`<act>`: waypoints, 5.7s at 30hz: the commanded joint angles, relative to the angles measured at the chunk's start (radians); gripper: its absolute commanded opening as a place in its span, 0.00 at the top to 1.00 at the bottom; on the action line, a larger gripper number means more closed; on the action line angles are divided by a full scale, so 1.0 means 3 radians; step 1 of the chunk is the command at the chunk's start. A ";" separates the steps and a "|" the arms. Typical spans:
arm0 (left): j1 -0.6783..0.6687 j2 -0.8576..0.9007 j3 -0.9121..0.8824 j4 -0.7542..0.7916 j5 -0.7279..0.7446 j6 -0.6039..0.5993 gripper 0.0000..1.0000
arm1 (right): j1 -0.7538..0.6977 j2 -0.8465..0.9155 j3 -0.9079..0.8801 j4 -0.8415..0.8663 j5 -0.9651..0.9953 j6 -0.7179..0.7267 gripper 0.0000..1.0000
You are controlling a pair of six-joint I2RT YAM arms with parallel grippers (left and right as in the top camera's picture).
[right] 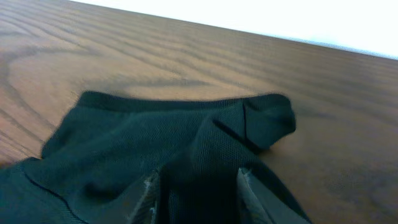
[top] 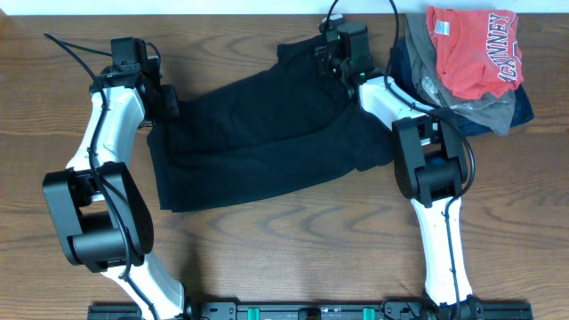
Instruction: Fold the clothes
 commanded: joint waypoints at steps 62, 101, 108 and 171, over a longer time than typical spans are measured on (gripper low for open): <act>0.0005 -0.0258 0.0034 0.0103 -0.0055 -0.0100 0.94 | -0.0234 0.0820 0.2916 -0.2413 -0.0085 -0.0402 0.99; 0.0004 -0.0367 -0.0239 -0.1255 -0.0065 -0.0065 0.58 | -0.0145 0.0827 0.3700 -0.5905 -0.0263 -0.0411 0.99; 0.0004 -0.0367 -0.0239 -0.1376 -0.0064 -0.0065 0.37 | -0.0146 0.0783 0.3702 -0.5904 -0.0256 -0.0603 0.57; 0.0426 -0.1246 -0.0225 -0.1321 0.0685 0.0009 0.02 | 0.0146 -0.1362 0.1175 -0.5389 0.0570 0.0164 0.01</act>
